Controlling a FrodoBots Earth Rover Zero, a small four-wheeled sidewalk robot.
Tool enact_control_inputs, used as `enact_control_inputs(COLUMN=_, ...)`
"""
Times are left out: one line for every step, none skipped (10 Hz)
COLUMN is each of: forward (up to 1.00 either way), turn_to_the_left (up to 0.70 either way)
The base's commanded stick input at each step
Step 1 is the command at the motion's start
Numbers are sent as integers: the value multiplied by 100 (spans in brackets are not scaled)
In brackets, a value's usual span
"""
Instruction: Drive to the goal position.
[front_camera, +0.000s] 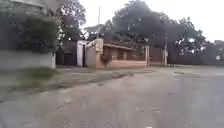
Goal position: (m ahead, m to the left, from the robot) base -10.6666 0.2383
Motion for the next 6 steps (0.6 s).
enact_control_inputs(forward=17, turn_to_the_left=-62)
enact_control_inputs(forward=70, turn_to_the_left=-35)
enact_control_inputs(forward=70, turn_to_the_left=-35)
enact_control_inputs(forward=70, turn_to_the_left=-35)
enact_control_inputs(forward=70, turn_to_the_left=-35)
enact_control_inputs(forward=70, turn_to_the_left=-35)
